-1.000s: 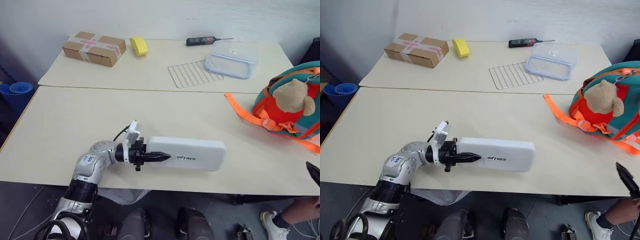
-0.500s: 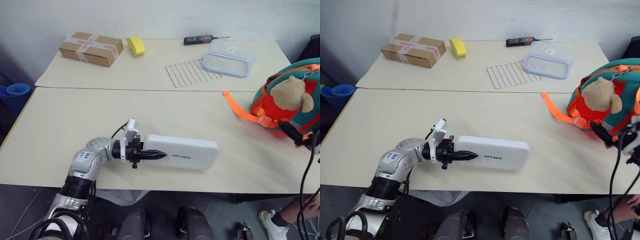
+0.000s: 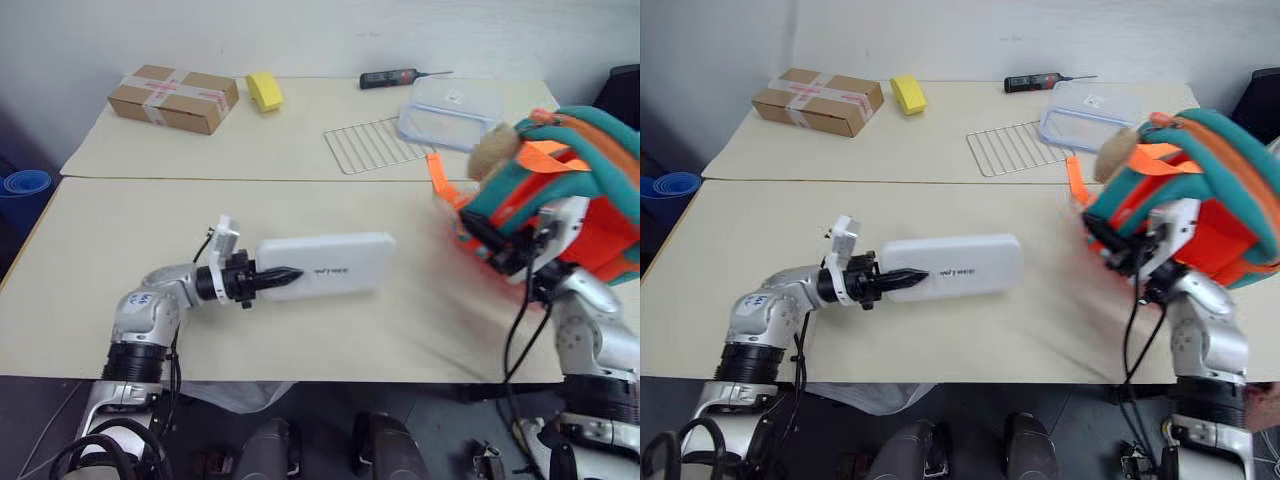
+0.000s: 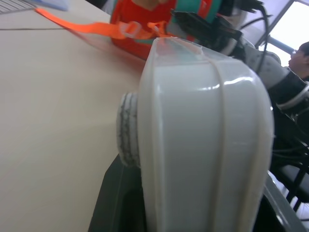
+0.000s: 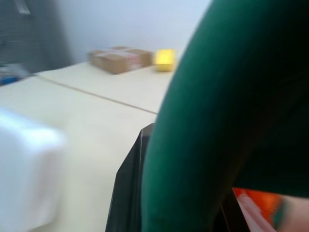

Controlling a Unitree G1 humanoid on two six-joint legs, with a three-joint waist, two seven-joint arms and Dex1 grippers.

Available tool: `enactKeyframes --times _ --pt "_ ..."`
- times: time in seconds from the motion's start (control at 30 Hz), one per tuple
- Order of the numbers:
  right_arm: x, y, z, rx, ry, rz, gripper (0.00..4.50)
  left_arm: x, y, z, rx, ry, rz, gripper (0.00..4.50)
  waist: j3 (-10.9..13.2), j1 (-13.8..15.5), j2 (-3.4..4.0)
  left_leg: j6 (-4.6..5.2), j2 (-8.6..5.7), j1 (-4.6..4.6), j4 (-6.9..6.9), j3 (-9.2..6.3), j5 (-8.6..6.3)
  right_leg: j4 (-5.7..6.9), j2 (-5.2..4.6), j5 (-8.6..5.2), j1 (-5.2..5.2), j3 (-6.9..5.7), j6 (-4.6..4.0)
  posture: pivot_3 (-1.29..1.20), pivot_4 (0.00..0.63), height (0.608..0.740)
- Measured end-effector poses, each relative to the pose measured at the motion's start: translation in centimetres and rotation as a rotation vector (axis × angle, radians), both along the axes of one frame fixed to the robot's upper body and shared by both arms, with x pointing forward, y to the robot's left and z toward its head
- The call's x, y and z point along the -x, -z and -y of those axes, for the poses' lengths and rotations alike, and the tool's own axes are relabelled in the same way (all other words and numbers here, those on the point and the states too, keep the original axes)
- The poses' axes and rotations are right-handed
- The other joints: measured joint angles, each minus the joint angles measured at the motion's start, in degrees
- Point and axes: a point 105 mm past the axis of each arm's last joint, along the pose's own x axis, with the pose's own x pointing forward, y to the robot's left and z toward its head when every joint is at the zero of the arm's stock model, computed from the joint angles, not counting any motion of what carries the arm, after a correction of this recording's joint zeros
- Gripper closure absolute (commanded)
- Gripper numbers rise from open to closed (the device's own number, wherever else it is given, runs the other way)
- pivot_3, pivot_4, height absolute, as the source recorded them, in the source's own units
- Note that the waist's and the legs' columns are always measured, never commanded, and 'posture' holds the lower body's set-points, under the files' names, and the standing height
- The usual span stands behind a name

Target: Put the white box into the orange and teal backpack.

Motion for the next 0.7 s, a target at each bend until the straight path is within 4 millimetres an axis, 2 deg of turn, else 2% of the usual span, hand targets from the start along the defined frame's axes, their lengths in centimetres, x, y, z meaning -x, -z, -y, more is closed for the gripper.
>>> enactKeyframes --times 0.1,0.17,0.3,0.43,0.57,0.7 --pt "2.8 -0.5 -2.9 0.0 -0.176 -0.061 4.47 0.0 -0.8 -1.8 0.017 -0.032 -0.005 3.27 0.0 0.01 -0.01 0.05 -0.02 -0.03 0.01 -0.02 -0.04 -0.02 -0.02 0.0 -0.01 -0.01 0.0 0.0 0.15 0.74" --pt "4.6 -1.0 -3.8 0.017 -0.275 -0.105 4.47 0.2 -1.6 -2.5 0.044 -0.035 0.0 3.27 0.0 0.23 -0.01 0.1 -0.04 -0.04 0.03 -0.02 -0.07 -0.05 -0.07 0.0 0.0 -0.01 0.0 0.0 0.15 0.74" --pt "9.3 -1.9 -4.1 0.048 -0.466 -0.271 4.47 0.6 -4.3 -4.6 0.125 -0.054 0.003 3.27 0.14 0.89 -0.24 0.09 -0.01 -0.1 0.01 -0.16 -0.12 -0.36 -0.09 0.0 0.02 -0.06 0.0 0.0 0.15 0.74" --pt "14.1 -1.6 -4.1 0.091 -0.626 -0.484 4.47 1.9 -6.9 -6.5 0.147 -0.047 0.046 3.27 0.13 1.1 -0.26 0.13 -0.02 -0.08 -0.08 -0.2 -0.22 -0.51 -0.11 0.0 0.14 -0.14 0.0 0.0 0.15 0.74" --pt "14.9 -1.3 -3.2 0.097 -0.626 -0.569 4.47 2.4 -7.7 -5.9 0.164 -0.019 0.083 3.27 0.17 1.35 -0.45 0.25 -0.06 -0.1 0.04 -0.16 -0.28 -0.75 -0.13 0.11 0.22 -0.1 0.18 0.0 0.15 0.74" --pt "13.5 -0.9 -2.0 0.118 -0.545 -0.555 4.47 2.7 -8.5 -3.5 0.178 0.057 0.136 3.27 0.15 2.04 -0.54 0.24 -0.08 -0.1 0.06 -0.12 -0.29 -0.78 -0.12 0.13 0.19 -0.04 0.2 0.0 0.15 0.74"
